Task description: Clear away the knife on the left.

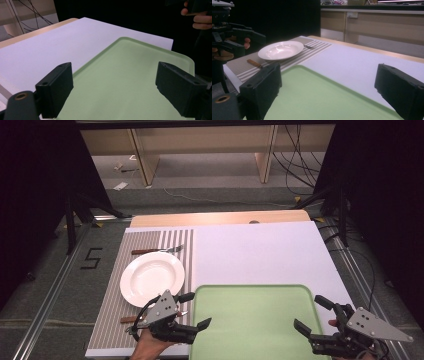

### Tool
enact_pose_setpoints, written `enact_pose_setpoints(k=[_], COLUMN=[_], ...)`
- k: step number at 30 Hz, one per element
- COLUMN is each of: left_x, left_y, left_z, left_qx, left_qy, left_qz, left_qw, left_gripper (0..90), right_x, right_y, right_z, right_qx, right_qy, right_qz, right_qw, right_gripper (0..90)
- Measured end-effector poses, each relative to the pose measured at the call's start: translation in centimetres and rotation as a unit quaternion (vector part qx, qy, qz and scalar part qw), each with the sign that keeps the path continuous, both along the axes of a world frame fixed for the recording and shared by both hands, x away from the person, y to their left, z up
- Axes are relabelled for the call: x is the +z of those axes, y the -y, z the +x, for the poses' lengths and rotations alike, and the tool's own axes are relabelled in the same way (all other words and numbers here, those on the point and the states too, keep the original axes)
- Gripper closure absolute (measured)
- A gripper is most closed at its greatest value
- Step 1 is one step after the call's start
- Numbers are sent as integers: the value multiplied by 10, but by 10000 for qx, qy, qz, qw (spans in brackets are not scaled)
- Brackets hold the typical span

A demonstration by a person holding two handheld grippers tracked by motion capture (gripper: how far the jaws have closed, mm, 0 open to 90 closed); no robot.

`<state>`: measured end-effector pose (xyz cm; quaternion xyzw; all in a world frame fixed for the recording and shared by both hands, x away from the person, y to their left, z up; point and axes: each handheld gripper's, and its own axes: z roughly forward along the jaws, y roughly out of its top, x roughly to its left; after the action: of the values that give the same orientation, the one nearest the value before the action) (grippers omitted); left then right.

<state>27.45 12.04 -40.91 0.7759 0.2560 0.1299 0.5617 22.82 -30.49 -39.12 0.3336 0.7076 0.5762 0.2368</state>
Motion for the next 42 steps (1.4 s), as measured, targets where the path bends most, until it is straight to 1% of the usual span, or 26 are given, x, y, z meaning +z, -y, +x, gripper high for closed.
enact_pose_setpoints(k=[4,6,10,12,13,14,17,20,21,22,23,25,26,27,30,31,33,34,35,36,37,38,39,40,41,42], left_x=[2,3,3,1,1,0,-1,-1,-1,-2,-2,-4,-6,-6,-5,-5,-6,-8,-8,-10,-10,-12,-12,-14,-14,-16], left_y=[-2,-5,-5,-3,-3,-2,-1,-3,-3,-4,-4,-6,-7,-7,-12,-12,-15,-18,-18,-20,-20,-22,-22,-24,-24,-26], left_z=[2,5,6,7,7,8,8,12,12,13,13,15,16,16,17,17,18,19,19,20,20,20,20,20,20,21], left_qx=[21,-24,-21,-41,-41,-72,-54,51,51,87,87,38,-1,-1,129,129,151,218,218,223,223,198,198,176,176,187], left_qy=[-83,-234,-335,-388,-388,-386,-385,-574,-574,-644,-644,-713,-775,-775,-689,-689,-751,-775,-775,-863,-863,-938,-938,-1024,-1024,-1110], left_qz=[36,214,374,637,637,836,1008,1394,1394,1565,1565,1720,1913,1913,2213,2213,2410,2564,2564,2715,2715,2834,2834,2976,2976,3068], left_qw=[10000,9995,9987,9972,9972,9957,9941,9886,9886,9855,9855,9825,9785,9785,9727,9727,9675,9632,9632,9583,9583,9542,9542,9490,9490,9451], left_gripper=[141,142,148,148,148,148,150,154,154,154,154,154,154,154,163,166,166,168,171,171,171,171,171,171,171,171], right_x=[0,0,0,0,0,0,0,0,0,0,0,0,0,0,-1,-1,-1,-1,-1,-1,-1,-1,-1,-1,-1,-1], right_y=[0,0,0,0,0,0,0,0,0,0,0,0,0,0,0,0,0,0,0,0,0,0,0,0,0,0], right_z=[0,0,0,0,0,0,0,0,0,0,0,0,0,0,0,0,0,0,0,0,0,0,0,0,0,0], right_qx=[5,5,-6,5,5,11,10,21,21,28,28,26,29,29,25,25,31,32,32,36,36,42,42,48,48,52], right_qy=[2,5,-4,-8,-8,-7,-19,-29,-29,-29,-29,-37,-40,-40,-35,-35,-62,-56,-56,-59,-59,-67,-67,-62,-62,-66], right_qz=[-3,-4,-9,-13,-13,-11,-2,-12,-12,-15,-15,-14,-15,-15,-8,-8,-37,-20,-20,-29,-29,-20,-20,-13,-13,-15], right_qw=[10000,10000,10000,10000,10000,10000,10000,10000,10000,10000,10000,10000,10000,10000,10000,10000,10000,10000,10000,10000,10000,10000,10000,10000,10000,10000], right_gripper=[83,83,83,83,83,83,83,83,83,83,83,83,83,83,83,83,83,83,83,83,83,83,83,83,83,83])
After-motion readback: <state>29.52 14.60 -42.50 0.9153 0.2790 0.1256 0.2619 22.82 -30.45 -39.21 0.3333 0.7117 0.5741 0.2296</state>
